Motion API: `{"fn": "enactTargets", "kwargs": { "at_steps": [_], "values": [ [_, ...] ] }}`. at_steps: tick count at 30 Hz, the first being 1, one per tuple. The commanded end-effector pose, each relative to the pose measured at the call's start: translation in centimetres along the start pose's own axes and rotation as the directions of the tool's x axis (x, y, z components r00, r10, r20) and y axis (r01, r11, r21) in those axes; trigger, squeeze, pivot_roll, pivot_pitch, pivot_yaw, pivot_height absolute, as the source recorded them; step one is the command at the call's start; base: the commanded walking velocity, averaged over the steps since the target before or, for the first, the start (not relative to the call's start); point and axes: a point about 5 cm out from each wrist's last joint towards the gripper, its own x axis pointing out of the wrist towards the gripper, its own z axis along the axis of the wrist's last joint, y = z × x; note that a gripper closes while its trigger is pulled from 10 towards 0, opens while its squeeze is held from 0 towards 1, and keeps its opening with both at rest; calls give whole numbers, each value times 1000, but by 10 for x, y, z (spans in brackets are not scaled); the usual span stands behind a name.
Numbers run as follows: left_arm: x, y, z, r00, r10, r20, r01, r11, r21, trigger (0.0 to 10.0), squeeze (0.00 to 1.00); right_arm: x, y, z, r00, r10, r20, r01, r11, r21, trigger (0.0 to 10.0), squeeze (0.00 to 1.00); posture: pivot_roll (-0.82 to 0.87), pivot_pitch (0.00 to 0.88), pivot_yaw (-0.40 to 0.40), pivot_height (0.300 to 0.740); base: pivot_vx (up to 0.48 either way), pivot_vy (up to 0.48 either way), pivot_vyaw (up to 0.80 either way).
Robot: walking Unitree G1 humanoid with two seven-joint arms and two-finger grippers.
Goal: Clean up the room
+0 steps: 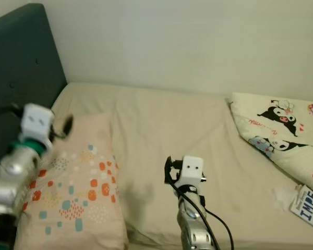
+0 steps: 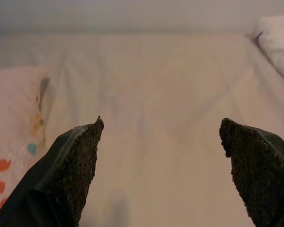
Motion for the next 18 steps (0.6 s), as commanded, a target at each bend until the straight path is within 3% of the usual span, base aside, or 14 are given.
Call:
{"fn": "enactTargets", "kwargs": {
  "at_steps": [1, 3, 5, 18],
  "values": [
    [-4, -15, -12, 996, -74, -50, 75, 997, 25, 10000, 0, -4, -4, -15, 996, -19, -82, 18, 1000, -6, 10000, 0, 117, 0, -15, 740, 0, 0, -800],
    [-13, -36, -27, 988, -131, -87, 132, 991, 1, 10000, 0, -4, -5, -19, 993, -15, -118, 14, 1000, -12, 10000, 0, 107, 0, -13, 740, 0, 0, -800],
    [-15, -41, -31, 987, -129, -99, 128, 992, -15, 10000, 0, -3, -5, -19, 992, -11, -123, 10, 1000, -13, 10000, 0, 107, 0, -13, 740, 0, 0, -800],
    [-19, -23, -34, 995, 18, -99, -24, 998, -54, 10000, 0, -1, -4, -21, 988, 3, -154, -7, 1000, -25, 10000, 0, 112, 0, -22, 740, 0, 0, -772]
  ]
}}
